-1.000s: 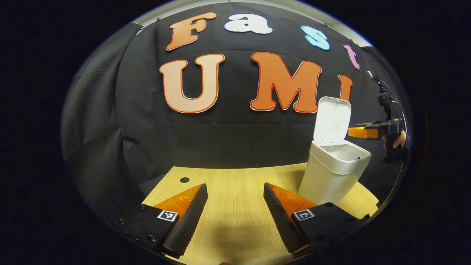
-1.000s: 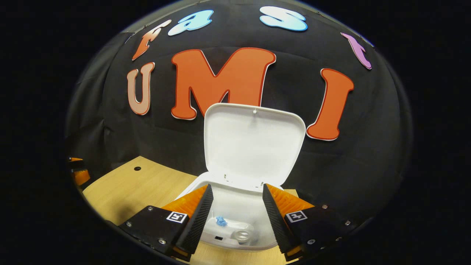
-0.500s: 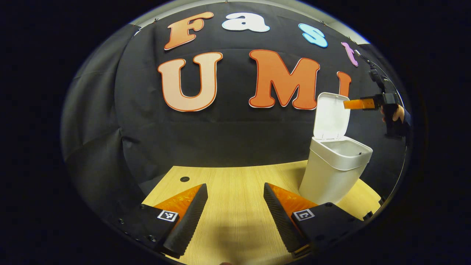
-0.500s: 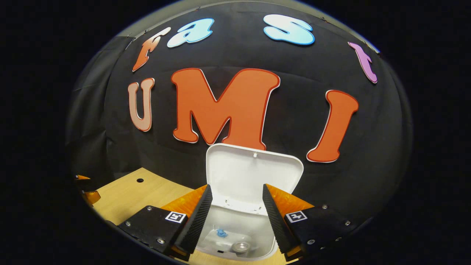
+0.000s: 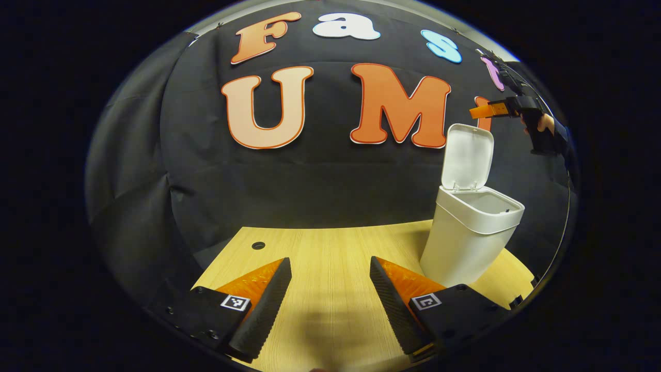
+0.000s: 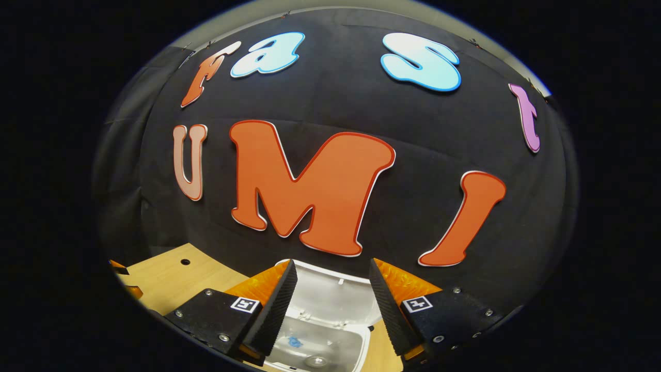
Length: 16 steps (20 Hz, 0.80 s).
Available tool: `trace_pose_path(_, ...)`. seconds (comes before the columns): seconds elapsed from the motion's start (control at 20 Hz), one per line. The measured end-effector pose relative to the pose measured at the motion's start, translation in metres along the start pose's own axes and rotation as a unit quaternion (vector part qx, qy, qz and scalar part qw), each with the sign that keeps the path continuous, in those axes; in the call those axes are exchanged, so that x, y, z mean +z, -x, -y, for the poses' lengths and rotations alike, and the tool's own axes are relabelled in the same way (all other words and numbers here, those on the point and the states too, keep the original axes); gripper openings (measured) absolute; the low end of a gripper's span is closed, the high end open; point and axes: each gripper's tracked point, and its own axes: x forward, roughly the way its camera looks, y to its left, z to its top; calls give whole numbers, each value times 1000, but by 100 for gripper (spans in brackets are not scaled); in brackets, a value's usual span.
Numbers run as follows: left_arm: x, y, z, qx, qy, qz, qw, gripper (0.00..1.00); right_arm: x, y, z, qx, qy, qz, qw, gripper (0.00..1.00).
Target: Press the lid of the desktop garbage bin to open it, pick up the crumpled paper on the desktop and throw it into the bin, then pick up the pop can on the desktop and drop it into the bin, and finally close the garbage bin lid.
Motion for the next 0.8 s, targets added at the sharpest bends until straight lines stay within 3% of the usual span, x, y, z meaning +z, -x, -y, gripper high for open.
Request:
trace_pose_path(0.2, -7, 4, -11, 12, 9, -8, 1000, 98, 4, -25, 5, -3, -16, -11, 1000, 85)
trace_pose_path(0.5, -10, 10, -28, 37, -1, -11, 999, 97, -27, -57, 13, -11, -38, -64, 997, 85)
trace_pose_path(0.8, -15, 9, -33, 43, 11, -18, 999, 98, -34, -56, 11, -3, -69, -88, 994, 86)
